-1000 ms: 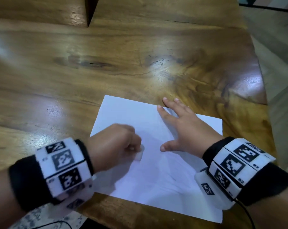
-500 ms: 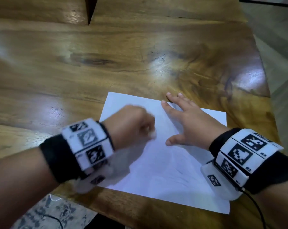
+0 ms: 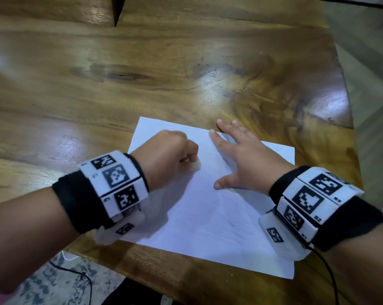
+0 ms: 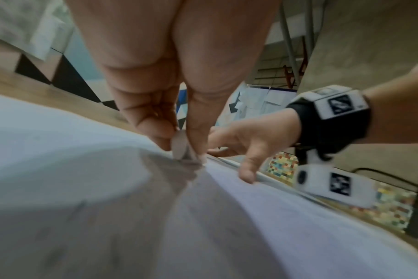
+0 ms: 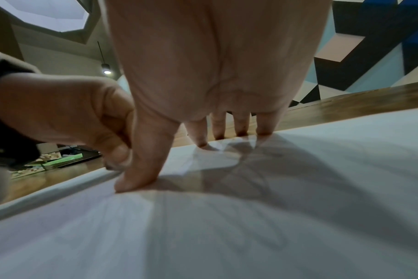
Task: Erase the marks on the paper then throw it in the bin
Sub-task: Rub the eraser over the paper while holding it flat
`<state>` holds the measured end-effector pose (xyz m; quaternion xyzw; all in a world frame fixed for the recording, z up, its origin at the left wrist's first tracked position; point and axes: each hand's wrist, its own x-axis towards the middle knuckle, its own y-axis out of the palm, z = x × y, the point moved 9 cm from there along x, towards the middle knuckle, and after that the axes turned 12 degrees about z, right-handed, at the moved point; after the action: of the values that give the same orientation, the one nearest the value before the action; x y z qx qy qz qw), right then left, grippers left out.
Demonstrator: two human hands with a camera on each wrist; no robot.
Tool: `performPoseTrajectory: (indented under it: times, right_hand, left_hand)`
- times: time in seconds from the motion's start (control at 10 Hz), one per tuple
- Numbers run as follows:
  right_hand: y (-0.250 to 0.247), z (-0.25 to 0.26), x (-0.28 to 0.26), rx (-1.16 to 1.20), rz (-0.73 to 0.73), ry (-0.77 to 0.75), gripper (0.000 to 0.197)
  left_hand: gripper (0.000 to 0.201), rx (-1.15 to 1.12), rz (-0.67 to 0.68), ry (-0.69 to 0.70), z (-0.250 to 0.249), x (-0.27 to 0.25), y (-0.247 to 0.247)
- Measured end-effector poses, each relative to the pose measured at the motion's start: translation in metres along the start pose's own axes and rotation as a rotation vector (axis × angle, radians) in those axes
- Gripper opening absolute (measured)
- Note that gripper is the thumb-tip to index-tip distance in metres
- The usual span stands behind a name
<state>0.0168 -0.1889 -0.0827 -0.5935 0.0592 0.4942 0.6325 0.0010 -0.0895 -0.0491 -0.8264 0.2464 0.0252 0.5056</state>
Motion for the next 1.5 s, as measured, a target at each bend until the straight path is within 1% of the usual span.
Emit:
performPoseTrajectory:
  times: [0.1,0.2,0.3,0.4,0.5,0.6,0.7,0.8,0.9,1.0,1.1,1.2,1.3,1.4,1.5]
  right_hand:
    - [-0.001,0.0,0.0,0.002,0.002,-0.001,0.108]
    - [-0.001,0.0,0.0,0.003,0.006,0.001,0.108]
    - [-0.001,0.0,0.0,0.007,0.003,0.0,0.108]
    - [0.0,0.0,0.0,0.012,0.0,-0.002,0.108]
    - [0.0,-0.001,0.0,0.014,0.006,-0.004,0.107]
    - [0.0,-0.001,-0.001,0.014,0.003,-0.008,0.107]
    - [-0.001,-0.001,-0.001,0.02,-0.004,-0.007,0.107]
    - [0.0,0.0,-0.001,0.018,-0.002,-0.009,0.107]
    - [0.0,-0.001,-0.001,0.02,-0.002,-0.012,0.107]
    - [0.0,0.0,-0.001,0.024,-0.008,-0.012,0.107]
    - [-0.001,0.0,0.0,0.021,-0.011,-0.012,0.108]
    - [-0.001,0.0,-0.001,0.022,-0.009,-0.009,0.108]
    - [-0.001,-0.001,-0.001,0.018,-0.008,-0.012,0.107]
    - [0.0,-0.001,0.0,0.016,-0.008,-0.016,0.107]
    - [0.0,0.0,-0.001,0.018,-0.011,-0.016,0.107]
  left_hand:
    - [0.015,-0.091,0.264,0.089,-0.011,-0.027,0.035]
    - [0.005,-0.115,0.396,0.039,-0.007,-0.031,0.049]
    - [0.011,-0.036,0.116,0.002,-0.003,-0.001,0.013]
    - [0.016,0.022,0.043,0.041,-0.007,0.002,0.006]
    - [0.005,-0.06,0.351,0.114,-0.015,-0.027,0.042]
    - [0.008,-0.098,0.46,0.136,-0.017,-0.037,0.056]
    - [0.008,-0.085,0.248,0.128,-0.014,-0.027,0.036]
    - [0.008,-0.096,0.182,0.125,-0.015,-0.036,0.036]
    - [0.007,-0.138,0.321,0.162,-0.019,-0.061,0.058]
    - [0.009,-0.151,0.358,0.133,-0.013,-0.065,0.061]
    - [0.01,-0.195,0.165,0.069,-0.003,-0.037,0.028]
    - [0.025,-0.104,0.094,0.046,-0.003,-0.021,0.018]
    - [0.018,-0.088,0.195,0.089,-0.012,-0.045,0.04]
    - [0.008,-0.112,0.393,0.132,-0.015,-0.069,0.065]
    - [0.005,-0.15,0.274,0.119,-0.011,-0.05,0.045]
